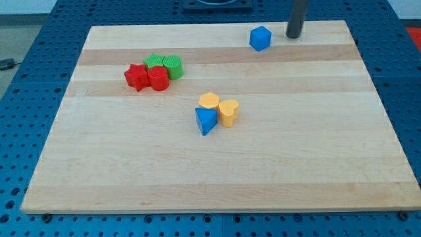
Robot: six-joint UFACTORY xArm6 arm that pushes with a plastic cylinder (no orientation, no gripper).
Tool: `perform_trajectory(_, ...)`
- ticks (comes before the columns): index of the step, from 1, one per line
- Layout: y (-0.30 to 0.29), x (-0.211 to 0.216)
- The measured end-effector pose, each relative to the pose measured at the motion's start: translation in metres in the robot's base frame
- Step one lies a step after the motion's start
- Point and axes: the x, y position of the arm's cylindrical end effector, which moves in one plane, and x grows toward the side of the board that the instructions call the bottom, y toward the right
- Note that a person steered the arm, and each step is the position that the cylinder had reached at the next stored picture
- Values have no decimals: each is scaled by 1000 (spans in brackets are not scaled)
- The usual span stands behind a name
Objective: Push blue cube above yellow heart
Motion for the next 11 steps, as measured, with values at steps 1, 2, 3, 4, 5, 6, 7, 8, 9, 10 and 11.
perform_trajectory(1,-22,-13)
perform_trajectory(2,-36,-9)
perform_trajectory(3,-37,19)
perform_trajectory(4,-37,61)
perform_trajectory(5,-38,52)
perform_trajectory(6,-34,5)
perform_trajectory(7,-43,-22)
perform_trajectory(8,-64,-4)
perform_trajectory(9,-64,29)
perform_trajectory(10,-64,65)
perform_trajectory(11,-65,95)
